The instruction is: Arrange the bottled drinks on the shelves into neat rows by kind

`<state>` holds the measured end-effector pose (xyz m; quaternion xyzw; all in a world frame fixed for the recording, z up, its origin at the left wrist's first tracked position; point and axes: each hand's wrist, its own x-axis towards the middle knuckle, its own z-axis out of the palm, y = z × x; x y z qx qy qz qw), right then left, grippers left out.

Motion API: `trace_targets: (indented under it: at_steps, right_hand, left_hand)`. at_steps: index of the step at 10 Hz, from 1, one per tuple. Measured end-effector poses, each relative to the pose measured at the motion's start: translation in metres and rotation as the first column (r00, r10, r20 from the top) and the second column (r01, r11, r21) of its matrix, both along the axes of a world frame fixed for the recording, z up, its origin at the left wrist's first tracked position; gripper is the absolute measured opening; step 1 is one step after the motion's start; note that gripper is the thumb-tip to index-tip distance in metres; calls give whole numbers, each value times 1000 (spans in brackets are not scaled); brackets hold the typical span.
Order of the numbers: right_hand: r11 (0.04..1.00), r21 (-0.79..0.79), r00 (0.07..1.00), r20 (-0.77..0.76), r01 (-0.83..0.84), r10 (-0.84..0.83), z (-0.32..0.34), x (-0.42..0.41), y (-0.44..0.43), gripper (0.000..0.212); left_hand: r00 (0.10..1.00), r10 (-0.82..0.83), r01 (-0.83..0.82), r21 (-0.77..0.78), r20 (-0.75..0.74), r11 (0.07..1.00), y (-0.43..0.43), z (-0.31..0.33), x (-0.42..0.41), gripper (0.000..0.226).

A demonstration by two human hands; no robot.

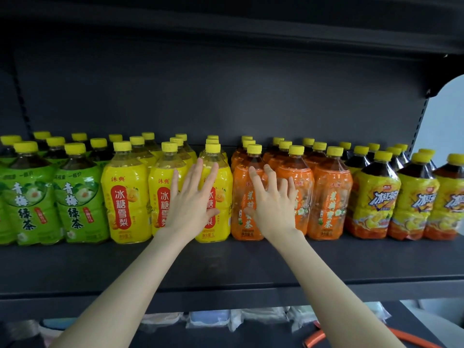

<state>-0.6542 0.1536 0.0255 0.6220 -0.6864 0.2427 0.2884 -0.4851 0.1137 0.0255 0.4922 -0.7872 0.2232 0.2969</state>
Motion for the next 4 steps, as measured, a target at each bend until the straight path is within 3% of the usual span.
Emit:
trace_targets:
  at_steps: [1, 2, 3, 4]
  right_hand:
    - [993, 103, 998, 48, -53, 48, 12, -1, 11, 82]
    - [979, 93, 970, 180, -183, 164, 35, -2, 32, 58]
    - [943, -138, 917, 227, -302, 327, 66, -7, 69, 34]
    - [803, -427, 812, 222, -416, 539, 100, -14, 126, 20]
  left_hand:
    - [997, -49, 53, 69, -57, 996, 7, 9, 3, 90]
    - [923, -182, 237, 129, -340, 963, 24, 25, 11, 54]
    - [814, -347, 353, -78, -467, 932, 55, 45, 28, 29]
    - [702, -550, 451, -316, -452, 835, 108, 69, 50, 20]
